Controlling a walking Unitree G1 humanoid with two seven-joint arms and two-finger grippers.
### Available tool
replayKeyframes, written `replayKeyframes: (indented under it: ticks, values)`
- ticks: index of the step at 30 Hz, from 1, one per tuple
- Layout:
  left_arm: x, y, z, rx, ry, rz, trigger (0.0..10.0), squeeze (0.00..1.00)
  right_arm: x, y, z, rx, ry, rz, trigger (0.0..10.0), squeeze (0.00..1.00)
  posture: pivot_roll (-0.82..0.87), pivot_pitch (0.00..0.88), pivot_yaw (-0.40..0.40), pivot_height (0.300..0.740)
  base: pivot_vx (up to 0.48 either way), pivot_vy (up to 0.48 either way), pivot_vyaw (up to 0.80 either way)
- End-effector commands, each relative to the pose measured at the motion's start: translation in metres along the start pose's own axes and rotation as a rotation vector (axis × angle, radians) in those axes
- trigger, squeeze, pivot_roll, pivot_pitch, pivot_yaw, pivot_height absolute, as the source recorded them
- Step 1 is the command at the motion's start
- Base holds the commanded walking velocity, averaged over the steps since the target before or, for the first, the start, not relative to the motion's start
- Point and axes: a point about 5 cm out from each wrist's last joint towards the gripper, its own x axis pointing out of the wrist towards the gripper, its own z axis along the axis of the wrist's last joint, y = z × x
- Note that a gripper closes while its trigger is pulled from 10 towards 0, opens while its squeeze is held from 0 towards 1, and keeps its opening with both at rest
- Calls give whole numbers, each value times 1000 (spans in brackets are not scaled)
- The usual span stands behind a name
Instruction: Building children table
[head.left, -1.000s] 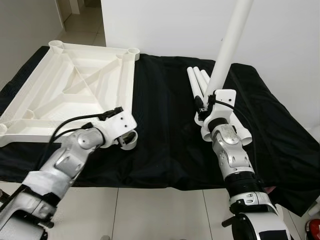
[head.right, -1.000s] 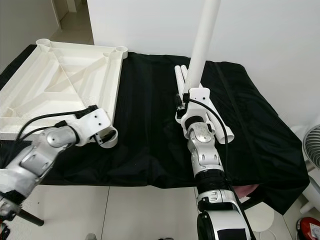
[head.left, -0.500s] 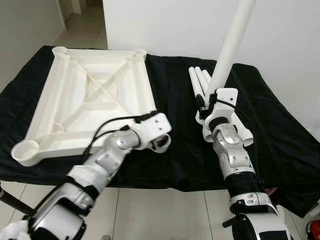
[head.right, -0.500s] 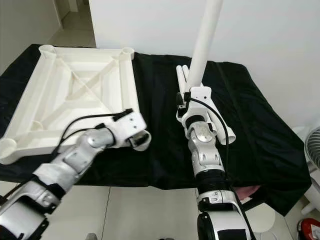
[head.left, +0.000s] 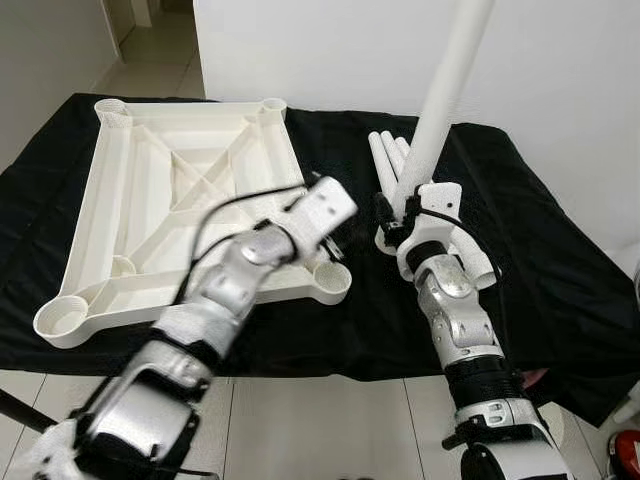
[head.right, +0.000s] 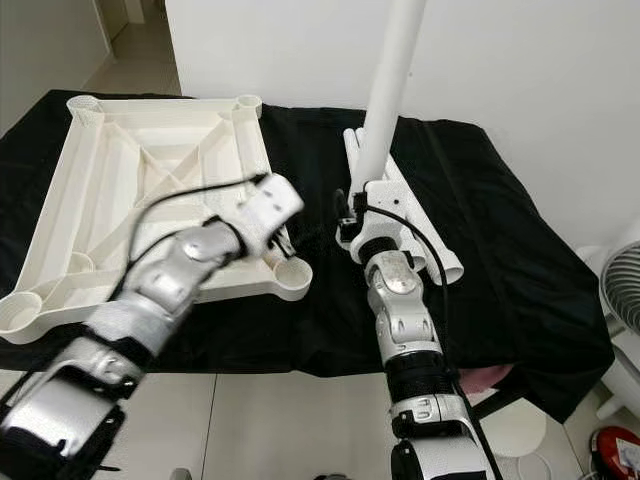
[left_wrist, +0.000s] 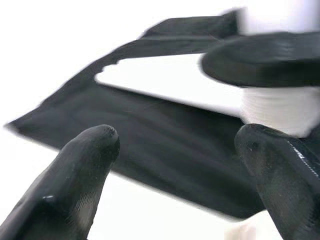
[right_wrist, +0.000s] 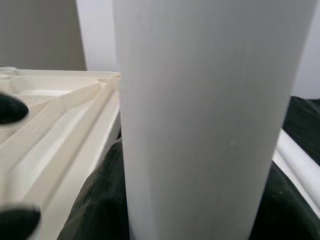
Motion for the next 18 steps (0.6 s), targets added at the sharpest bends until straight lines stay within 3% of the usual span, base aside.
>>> replayKeyframes:
  ticks: [1,2,3,6,8,14,18]
  values:
    - [-2,-4,1,-14,-24,-45,10000,0,-1,1,3,4,-23,11,10000,0,40,51,-40,740,0,0,0]
    - [-16,-3,-5,-12,-20,-105,10000,0,-1,1,3,3,-21,15,10000,0,44,52,-42,740,0,0,0]
    - [-16,-3,-5,-12,-20,-105,10000,0,-1,1,3,3,-21,15,10000,0,44,52,-42,740,0,0,0]
    - [-59,-9,-36,-51,97,-292,10000,0,-2,-1,3,-12,-19,16,10000,0,47,47,-46,740,0,0,0]
    - [-59,-9,-36,-51,97,-292,10000,0,-2,-1,3,-12,-19,16,10000,0,47,47,-46,740,0,0,0]
    - [-86,-22,-49,-93,162,-405,10000,0,-3,-1,4,-20,-16,29,10000,0,52,41,-52,740,0,0,0]
    - [-88,-25,-55,-92,195,-389,10000,0,-3,-2,4,-22,-16,33,10000,0,54,39,-56,740,0,0,0]
